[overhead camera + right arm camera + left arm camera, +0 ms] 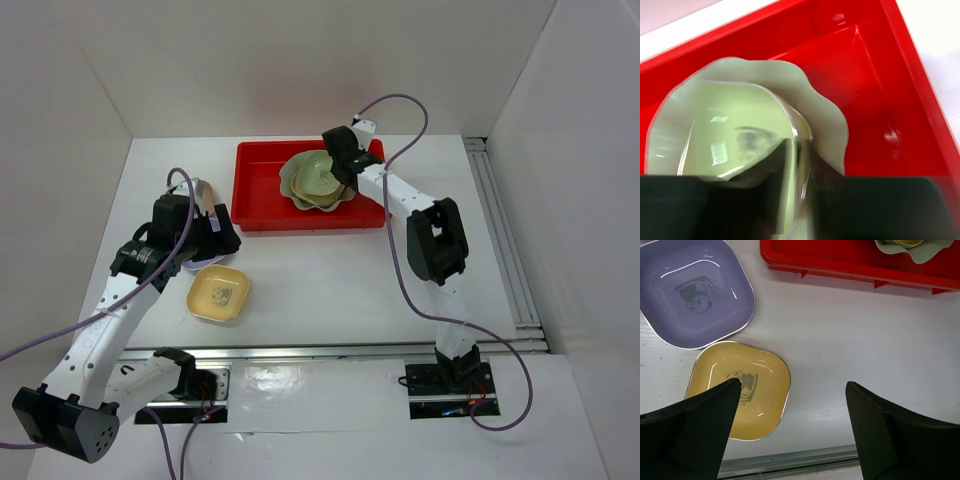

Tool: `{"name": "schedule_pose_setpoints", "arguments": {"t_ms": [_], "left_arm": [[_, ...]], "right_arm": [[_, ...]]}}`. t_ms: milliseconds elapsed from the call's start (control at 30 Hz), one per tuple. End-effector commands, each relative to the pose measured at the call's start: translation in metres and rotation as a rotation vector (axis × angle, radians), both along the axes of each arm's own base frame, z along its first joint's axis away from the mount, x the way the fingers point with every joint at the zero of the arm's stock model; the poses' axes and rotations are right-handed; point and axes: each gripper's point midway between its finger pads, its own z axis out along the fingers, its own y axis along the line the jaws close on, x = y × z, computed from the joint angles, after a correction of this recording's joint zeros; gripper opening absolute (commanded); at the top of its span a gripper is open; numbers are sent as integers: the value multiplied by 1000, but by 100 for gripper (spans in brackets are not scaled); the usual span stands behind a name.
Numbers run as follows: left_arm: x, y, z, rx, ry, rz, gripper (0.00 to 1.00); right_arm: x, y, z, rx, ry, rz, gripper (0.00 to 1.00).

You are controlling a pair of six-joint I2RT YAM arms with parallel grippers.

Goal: Place the plates into the plastic bin on the countertop

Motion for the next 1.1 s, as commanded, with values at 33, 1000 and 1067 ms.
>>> {"name": "schedule_pose_setpoints", "arguments": {"t_ms": [33,1000,1067], "left_arm": [[0,0,3,-12,-19,4,99],[-17,-52,-94,13,421,-95,91],[-18,-61,-103,9,438,-88,91]], "right_arm": [[17,21,32,70,-109,-5,56],[-164,8,204,84,-384,491,100],[-172,1,218,100,-416,496,100]]}}
